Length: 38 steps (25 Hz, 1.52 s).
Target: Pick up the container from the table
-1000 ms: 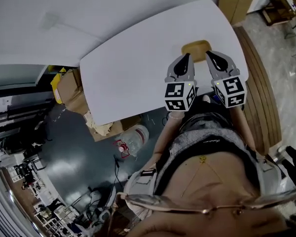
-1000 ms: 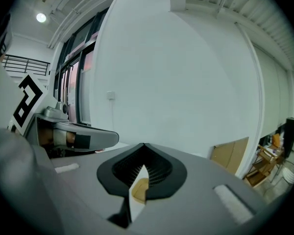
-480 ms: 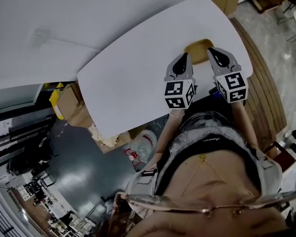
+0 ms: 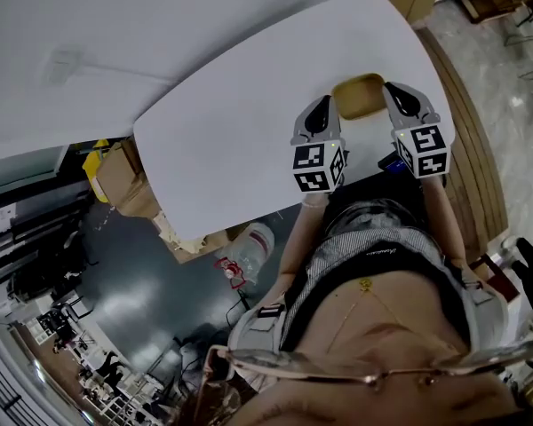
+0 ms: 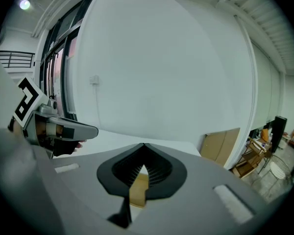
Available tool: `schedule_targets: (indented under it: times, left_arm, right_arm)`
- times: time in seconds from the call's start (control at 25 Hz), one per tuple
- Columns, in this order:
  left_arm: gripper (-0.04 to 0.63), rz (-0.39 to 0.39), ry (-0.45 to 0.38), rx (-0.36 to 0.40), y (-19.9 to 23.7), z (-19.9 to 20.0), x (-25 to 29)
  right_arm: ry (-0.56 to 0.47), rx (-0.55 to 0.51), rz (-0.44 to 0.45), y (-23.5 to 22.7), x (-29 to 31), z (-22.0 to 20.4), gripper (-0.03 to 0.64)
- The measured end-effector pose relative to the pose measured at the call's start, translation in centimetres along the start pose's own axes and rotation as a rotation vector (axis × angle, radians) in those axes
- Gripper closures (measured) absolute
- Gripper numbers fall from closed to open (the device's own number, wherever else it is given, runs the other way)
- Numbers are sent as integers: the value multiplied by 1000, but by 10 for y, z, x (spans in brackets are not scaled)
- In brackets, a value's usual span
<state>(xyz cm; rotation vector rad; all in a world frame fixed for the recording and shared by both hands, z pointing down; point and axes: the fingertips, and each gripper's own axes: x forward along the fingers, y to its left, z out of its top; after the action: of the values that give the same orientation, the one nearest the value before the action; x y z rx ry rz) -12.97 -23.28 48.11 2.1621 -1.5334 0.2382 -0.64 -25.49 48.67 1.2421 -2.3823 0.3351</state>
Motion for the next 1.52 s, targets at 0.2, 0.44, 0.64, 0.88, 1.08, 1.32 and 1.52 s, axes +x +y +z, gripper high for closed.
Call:
schedule_targets:
  times: [0.2,0.44,0.64,0.88,1.08,1.32,1.52]
  left_arm:
    - [595,67,10,-34,7,-3,11]
    - [595,125,23,-28,5,-10,20]
    - [595,154,53,-40,10,-24,29]
    - [595,175,117,-57,16,-49,39]
    - [595,181,192,-74,26,-78,50]
    - [595,182,291,-105,37,-114,63]
    - [595,178,358,-114,41,-139,73]
  right_arm:
    - [18,-12,60,-13,14,0,591]
    - [39,-35,92,-28,20,-9,591]
    - [80,-44,102,-39,31,-25,591]
    - [145,-46,111,-50,43,-55,591]
    - [224,-45,125,-52,57,-84,591]
    - [312,-41,141,-53,77,-118,591]
    - [382,-37,144,-53,85,-140,591]
